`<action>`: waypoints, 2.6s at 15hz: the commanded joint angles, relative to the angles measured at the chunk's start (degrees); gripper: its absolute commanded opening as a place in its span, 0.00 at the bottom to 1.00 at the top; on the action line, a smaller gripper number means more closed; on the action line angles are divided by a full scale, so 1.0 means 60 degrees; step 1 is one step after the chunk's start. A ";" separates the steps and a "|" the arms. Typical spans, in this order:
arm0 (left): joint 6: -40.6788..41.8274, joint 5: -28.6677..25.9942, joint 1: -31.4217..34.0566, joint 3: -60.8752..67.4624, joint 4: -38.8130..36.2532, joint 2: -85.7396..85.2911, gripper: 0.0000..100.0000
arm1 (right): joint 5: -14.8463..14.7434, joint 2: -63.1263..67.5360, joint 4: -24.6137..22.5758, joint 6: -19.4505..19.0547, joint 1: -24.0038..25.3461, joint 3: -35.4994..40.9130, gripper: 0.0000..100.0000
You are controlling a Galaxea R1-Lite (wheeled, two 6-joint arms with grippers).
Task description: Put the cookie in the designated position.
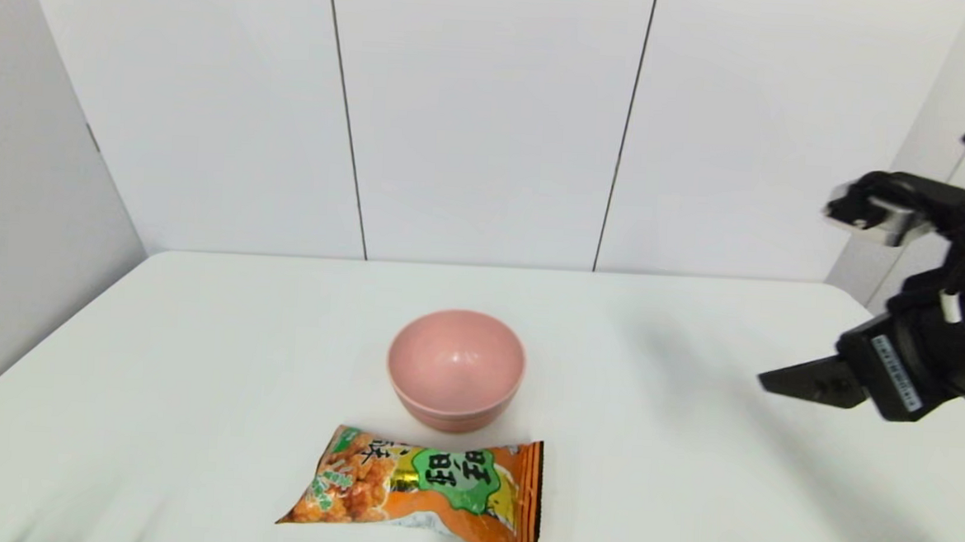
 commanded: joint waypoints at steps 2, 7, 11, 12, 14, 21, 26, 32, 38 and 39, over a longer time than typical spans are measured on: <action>0.0003 0.0000 0.0002 0.0002 -0.0001 -0.0002 1.00 | -0.1366 -0.3735 -0.3969 -0.0977 -0.3535 0.2536 1.00; 0.0003 0.0000 0.0002 0.0002 -0.0001 -0.0002 1.00 | -0.1161 -0.7778 -0.7148 -0.1388 -0.3696 0.6125 1.00; 0.0003 0.0000 0.0002 0.0002 -0.0001 -0.0002 1.00 | -0.0956 -1.0898 -0.7660 -0.0846 -0.3681 0.8878 1.00; 0.0003 0.0000 0.0002 0.0002 -0.0001 -0.0002 1.00 | -0.0839 -1.1572 -0.7690 -0.0684 -0.3681 0.9655 1.00; 0.0003 0.0000 0.0002 0.0002 -0.0001 -0.0002 1.00 | -0.0692 -1.2319 -0.7895 -0.0611 -0.3608 1.0959 1.00; 0.0003 0.0000 0.0002 0.0002 -0.0001 -0.0002 1.00 | 0.2003 -1.3300 -0.7177 -0.0479 -0.3593 1.2453 1.00; 0.0003 0.0000 0.0002 0.0002 -0.0001 -0.0002 1.00 | 0.1388 -1.3300 -0.7250 0.1191 -0.3593 1.2467 1.00; 0.0003 0.0000 0.0002 0.0002 -0.0001 -0.0002 1.00 | 0.1403 -1.3300 -0.7265 0.1176 -0.3579 1.2467 1.00; 0.0003 0.0000 0.0002 0.0002 -0.0001 -0.0002 1.00 | 0.1388 -1.3300 -0.7221 0.1147 -0.3579 1.2453 1.00; 0.0003 0.0000 0.0002 0.0002 -0.0001 -0.0002 1.00 | 0.1403 -1.3300 -0.7265 0.1191 -0.3579 1.2467 1.00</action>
